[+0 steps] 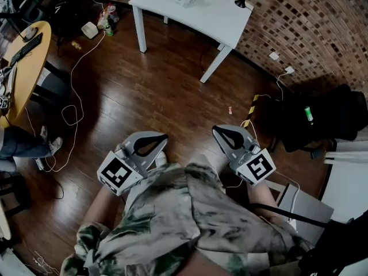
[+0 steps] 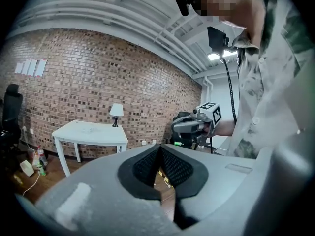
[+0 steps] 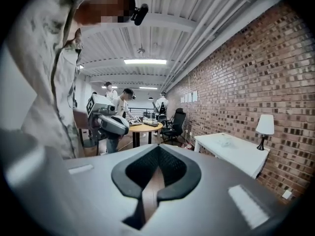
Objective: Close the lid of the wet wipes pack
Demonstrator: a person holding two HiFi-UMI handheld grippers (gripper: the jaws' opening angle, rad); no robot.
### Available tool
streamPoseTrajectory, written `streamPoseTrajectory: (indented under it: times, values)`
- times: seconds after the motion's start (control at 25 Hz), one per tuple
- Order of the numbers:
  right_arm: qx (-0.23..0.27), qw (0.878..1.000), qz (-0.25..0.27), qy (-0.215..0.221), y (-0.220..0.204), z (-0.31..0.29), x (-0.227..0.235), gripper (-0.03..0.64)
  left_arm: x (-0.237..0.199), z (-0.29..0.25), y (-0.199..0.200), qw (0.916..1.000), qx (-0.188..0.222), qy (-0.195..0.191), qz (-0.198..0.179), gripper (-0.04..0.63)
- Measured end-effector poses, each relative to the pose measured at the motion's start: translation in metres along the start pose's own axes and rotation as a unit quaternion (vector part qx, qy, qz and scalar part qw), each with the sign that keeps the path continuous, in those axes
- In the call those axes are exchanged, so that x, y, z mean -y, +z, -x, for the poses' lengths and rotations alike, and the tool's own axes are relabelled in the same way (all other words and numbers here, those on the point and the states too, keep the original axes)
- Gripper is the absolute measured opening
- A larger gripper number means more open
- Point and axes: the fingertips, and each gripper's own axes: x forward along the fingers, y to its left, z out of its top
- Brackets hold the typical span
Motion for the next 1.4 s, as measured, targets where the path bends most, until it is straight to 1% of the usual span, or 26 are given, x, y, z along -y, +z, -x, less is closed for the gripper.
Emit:
streamPoseTrajectory:
  times: [0.08, 0.2, 0.28, 0.4, 0.56, 0.76, 0.92, 1.04, 1.16, 1.24, 1.4]
  values:
    - [-0.002, 1.0, 0.001, -0.001, 0.005, -0.01, 0.007, 0.002, -0.015, 0.001, 0.0, 1.0, -0.001, 0.001, -0.001, 0.0]
    - [-0.008, 1.0, 0.0, 0.001, 0.006, -0.021, 0.02, 0.002, -0.035, -0.005, 0.0, 0.9999, 0.005, 0.008, 0.01, 0.0]
    - [-0.008, 1.0, -0.002, 0.004, 0.004, -0.029, 0.029, 0.002, -0.047, -0.012, -0.001, 0.9998, 0.009, 0.011, 0.011, 0.0]
    - [-0.004, 1.0, -0.007, 0.009, -0.003, -0.044, 0.05, 0.002, -0.064, -0.03, -0.001, 0.9998, 0.005, 0.012, 0.013, 0.0]
    - [0.009, 1.0, -0.007, 0.026, -0.005, -0.066, 0.098, 0.002, -0.095, -0.063, 0.016, 0.9995, 0.008, 0.028, 0.01, 0.0]
    - [0.026, 0.999, 0.006, 0.041, 0.005, -0.088, 0.171, 0.002, -0.136, -0.11, 0.052, 0.9989, 0.003, 0.046, 0.009, 0.0]
    - [0.034, 0.998, 0.015, 0.054, 0.011, -0.097, 0.228, 0.002, -0.166, -0.153, 0.079, 0.9982, 0.004, 0.059, 0.003, 0.0]
    - [0.038, 0.997, 0.016, 0.06, 0.006, -0.102, 0.266, 0.002, -0.183, -0.183, 0.089, 0.9977, 0.003, 0.068, 0.0, 0.0]
    - [0.035, 0.997, 0.008, 0.069, -0.001, -0.109, 0.291, 0.002, -0.197, -0.204, 0.095, 0.997, 0.003, 0.077, 0.0, 0.0]
    - [0.038, 0.997, 0.012, 0.073, -0.005, -0.115, 0.306, 0.002, -0.205, -0.214, 0.098, 0.9968, 0.004, 0.08, 0.001, 0.0]
    - [0.037, 0.997, -0.002, 0.074, -0.009, -0.129, 0.325, 0.002, -0.223, -0.225, 0.101, 0.9966, -0.007, 0.082, 0.006, 0.0]
